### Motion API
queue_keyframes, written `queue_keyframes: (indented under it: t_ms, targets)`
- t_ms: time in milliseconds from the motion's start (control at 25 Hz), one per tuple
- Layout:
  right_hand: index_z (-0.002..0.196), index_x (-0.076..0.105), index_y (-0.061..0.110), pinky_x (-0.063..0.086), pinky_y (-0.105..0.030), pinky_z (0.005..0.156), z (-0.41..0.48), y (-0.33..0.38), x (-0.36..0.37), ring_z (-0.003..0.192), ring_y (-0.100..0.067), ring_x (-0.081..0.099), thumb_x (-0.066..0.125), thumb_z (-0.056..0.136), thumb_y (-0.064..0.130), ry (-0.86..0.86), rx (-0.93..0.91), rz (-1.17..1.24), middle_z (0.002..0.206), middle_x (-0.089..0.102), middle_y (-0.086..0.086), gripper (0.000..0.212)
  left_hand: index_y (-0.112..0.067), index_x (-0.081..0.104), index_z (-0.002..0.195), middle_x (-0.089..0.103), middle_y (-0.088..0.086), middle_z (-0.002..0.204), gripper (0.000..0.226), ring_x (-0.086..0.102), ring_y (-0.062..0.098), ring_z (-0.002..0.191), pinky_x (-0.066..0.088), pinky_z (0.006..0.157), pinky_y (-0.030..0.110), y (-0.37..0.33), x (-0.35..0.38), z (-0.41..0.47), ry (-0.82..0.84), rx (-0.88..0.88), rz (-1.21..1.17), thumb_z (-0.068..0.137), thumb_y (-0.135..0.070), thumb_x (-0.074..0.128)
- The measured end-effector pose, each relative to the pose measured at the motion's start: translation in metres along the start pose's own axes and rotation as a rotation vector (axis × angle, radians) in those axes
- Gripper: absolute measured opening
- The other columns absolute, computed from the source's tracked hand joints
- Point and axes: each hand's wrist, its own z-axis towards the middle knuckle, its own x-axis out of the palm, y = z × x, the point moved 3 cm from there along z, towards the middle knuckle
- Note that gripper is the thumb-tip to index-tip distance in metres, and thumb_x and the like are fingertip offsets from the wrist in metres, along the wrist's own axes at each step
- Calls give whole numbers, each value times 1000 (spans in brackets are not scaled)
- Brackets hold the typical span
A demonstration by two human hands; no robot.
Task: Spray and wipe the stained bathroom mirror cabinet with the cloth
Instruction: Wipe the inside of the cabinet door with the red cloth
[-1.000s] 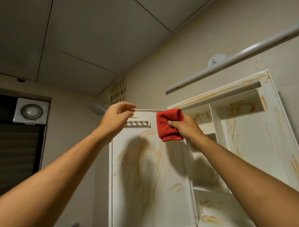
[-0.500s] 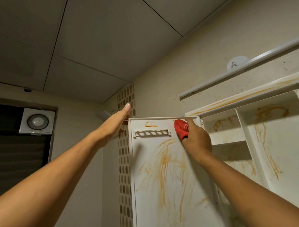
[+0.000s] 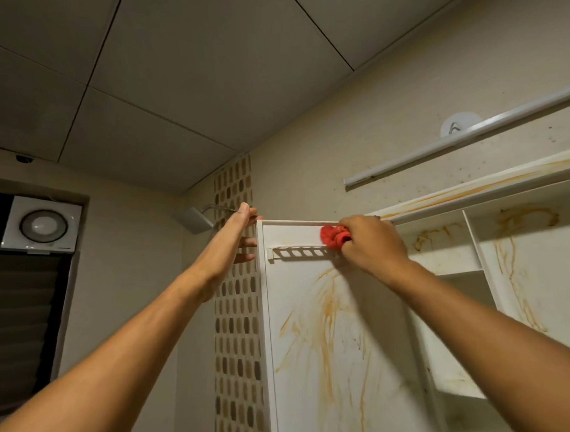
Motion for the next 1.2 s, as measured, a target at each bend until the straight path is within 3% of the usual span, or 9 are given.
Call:
queue_keyframes:
  t_ms: [80, 200, 280, 480, 680, 800, 880, 1080, 1200]
  targets:
    - [94, 72, 20, 48, -36, 77, 5, 2, -1, 91, -33, 67, 60, 91, 17, 11, 125, -26, 85, 68, -2, 13, -47, 53, 133, 60, -17, 135, 64, 64, 13, 117, 52, 101, 36, 5, -1, 2, 11, 7, -5, 86, -84, 31]
    - [101, 75, 22, 56, -41, 84, 9, 74, 14, 90, -28, 64, 63, 94, 21, 74, -91, 153, 89, 71, -2, 14, -47, 53, 133, 58, -18, 138, 65, 64, 14, 117, 51, 101, 37, 10, -2, 7, 24, 30, -6, 85, -85, 31]
    - [99, 75, 24, 52, -35, 75, 7, 92, 16, 85, -25, 63, 64, 93, 20, 128, -197, 205, 86, 69, 0, 13, -39, 46, 147, 55, -18, 143, 79, 64, 13, 118, 51, 100, 37, 12, -5, 9, 11, 39, 4, 85, -85, 30]
    - [104, 71, 24, 47, -40, 89, 20, 45, -4, 90, -28, 61, 60, 96, 26, 118, 6, -159, 85, 62, 2, 14, -39, 46, 145, 57, -21, 139, 78, 65, 10, 114, 51, 101, 36, 13, -4, 6, 36, 37, -4, 84, -85, 29]
    - [96, 73, 18, 60, -38, 58, 17, 103, 11, 71, -25, 69, 64, 92, 15, 224, -145, 310, 80, 69, -5, 10, -32, 38, 156, 50, -14, 151, 89, 60, 11, 123, 42, 114, 46, 12, -8, 4, 35, 33, 22, 87, -86, 23]
    - [106, 72, 25, 51, -29, 67, 18, 54, -9, 83, -25, 69, 64, 93, 25, 244, -85, -35, 86, 68, 1, 15, -34, 32, 160, 45, -14, 158, 89, 49, 8, 135, 25, 124, 51, 13, -12, 6, 57, 0, 19, 88, -85, 19]
    - [105, 70, 26, 50, -34, 78, 17, 41, -15, 86, -25, 65, 64, 91, 28, 210, -17, -233, 86, 67, 1, 15, -36, 30, 160, 45, -17, 157, 89, 43, 7, 139, 18, 126, 53, 12, -13, 6, 73, -24, 20, 88, -85, 17]
    - [92, 69, 26, 61, -37, 64, 12, 108, 7, 72, -20, 68, 68, 91, 24, 241, -231, 230, 78, 67, -1, 2, -34, 30, 160, 46, -18, 156, 92, 44, 5, 139, 15, 127, 54, 14, -13, 9, 69, -14, 33, 86, -87, 15]
    - [90, 63, 28, 56, -34, 60, 15, 75, -9, 70, -22, 71, 67, 92, 28, 273, -160, 142, 80, 67, 2, 4, -35, 29, 161, 45, -18, 157, 93, 43, 6, 139, 15, 126, 54, 11, -12, 7, 73, -27, 37, 86, -88, 15]
